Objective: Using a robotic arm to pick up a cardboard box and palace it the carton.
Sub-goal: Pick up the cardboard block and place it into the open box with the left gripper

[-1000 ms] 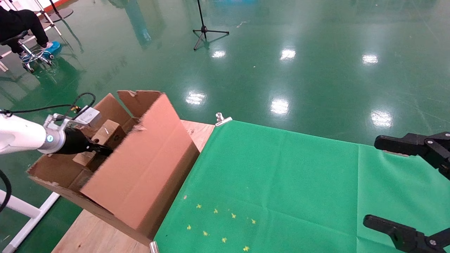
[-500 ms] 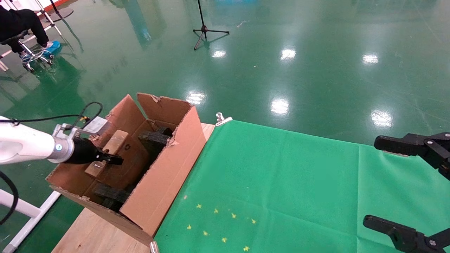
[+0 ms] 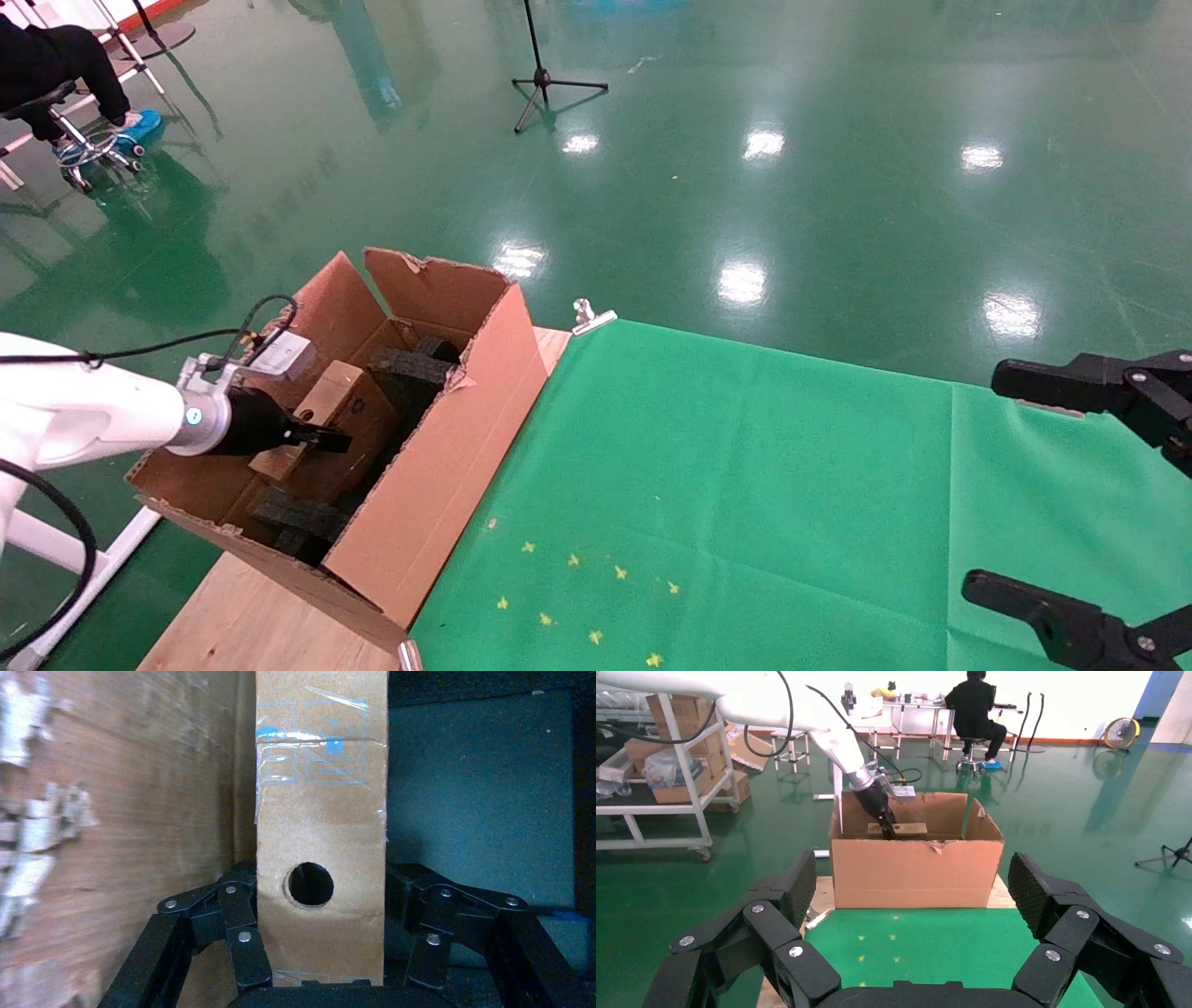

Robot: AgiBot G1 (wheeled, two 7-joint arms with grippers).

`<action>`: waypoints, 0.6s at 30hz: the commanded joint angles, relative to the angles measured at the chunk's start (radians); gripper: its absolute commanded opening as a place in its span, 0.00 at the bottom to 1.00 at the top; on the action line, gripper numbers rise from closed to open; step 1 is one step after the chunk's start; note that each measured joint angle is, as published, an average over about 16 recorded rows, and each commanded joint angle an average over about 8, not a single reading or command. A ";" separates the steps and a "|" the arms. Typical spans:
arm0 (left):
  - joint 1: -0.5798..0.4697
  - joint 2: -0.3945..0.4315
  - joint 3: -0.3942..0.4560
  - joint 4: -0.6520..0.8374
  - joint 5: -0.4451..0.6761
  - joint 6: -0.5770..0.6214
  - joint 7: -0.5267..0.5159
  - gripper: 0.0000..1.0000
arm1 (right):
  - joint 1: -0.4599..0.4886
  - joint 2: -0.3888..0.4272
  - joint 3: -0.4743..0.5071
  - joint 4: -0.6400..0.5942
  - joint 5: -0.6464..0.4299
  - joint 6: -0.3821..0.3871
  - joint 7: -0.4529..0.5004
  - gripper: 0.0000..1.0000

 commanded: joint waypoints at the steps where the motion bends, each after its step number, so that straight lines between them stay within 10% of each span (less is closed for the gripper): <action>1: 0.015 0.004 -0.005 0.001 -0.007 -0.008 -0.002 0.00 | 0.000 0.000 0.000 0.000 0.000 0.000 0.000 1.00; 12: 0.053 0.002 -0.031 0.001 -0.045 -0.042 -0.015 0.00 | 0.000 0.000 0.000 0.000 0.000 0.000 0.000 1.00; 18: 0.055 0.002 -0.033 0.000 -0.048 -0.045 -0.015 0.70 | 0.000 0.000 0.000 0.000 0.000 0.000 0.000 1.00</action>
